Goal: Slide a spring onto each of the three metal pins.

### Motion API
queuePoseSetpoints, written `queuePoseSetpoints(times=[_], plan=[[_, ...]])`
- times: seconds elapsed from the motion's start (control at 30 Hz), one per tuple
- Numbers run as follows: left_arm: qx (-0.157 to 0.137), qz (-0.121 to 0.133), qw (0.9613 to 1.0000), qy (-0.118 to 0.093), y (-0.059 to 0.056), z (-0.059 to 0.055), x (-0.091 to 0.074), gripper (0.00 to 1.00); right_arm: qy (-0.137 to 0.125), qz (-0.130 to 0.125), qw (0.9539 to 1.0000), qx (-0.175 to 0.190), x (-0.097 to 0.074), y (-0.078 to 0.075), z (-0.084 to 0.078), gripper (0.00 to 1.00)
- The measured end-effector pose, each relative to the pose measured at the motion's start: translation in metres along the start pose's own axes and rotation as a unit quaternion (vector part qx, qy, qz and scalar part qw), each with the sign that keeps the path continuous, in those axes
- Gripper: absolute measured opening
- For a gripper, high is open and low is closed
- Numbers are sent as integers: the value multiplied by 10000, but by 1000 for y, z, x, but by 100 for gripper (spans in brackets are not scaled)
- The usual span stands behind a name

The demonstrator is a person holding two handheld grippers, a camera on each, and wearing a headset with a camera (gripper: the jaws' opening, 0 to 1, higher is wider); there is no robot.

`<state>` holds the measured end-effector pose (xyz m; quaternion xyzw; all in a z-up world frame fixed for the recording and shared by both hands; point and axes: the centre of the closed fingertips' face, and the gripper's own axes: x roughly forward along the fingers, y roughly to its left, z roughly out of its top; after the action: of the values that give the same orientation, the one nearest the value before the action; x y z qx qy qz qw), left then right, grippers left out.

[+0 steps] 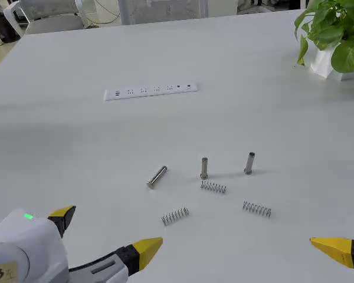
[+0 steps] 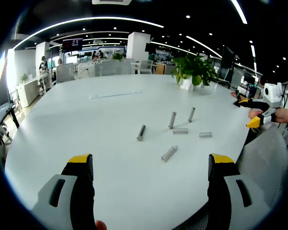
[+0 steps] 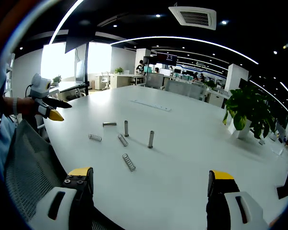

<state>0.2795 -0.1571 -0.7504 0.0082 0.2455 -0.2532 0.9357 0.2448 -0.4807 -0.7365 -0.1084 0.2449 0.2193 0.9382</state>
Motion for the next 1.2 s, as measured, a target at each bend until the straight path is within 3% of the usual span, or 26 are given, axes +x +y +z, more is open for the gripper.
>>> queuePoseSetpoints(times=[0.33, 0.63, 0.97, 1.2], plan=[[51, 0, 9999, 130, 4, -8, -1, 99, 31, 93, 10000, -1, 4, 4, 1, 99], [163, -4, 9997, 184, 9, -6, -2, 99, 5, 196, 9998, -65, 9, 8, 6, 99], [422, -272, 9982, 328, 5, -1, 11, 99, 77, 265, 9996, -80, 11, 7, 2, 98], [664, -590, 9947, 514, 0, 5, 26, 99, 92, 260, 9996, -54, 12, 6, 0, 98]])
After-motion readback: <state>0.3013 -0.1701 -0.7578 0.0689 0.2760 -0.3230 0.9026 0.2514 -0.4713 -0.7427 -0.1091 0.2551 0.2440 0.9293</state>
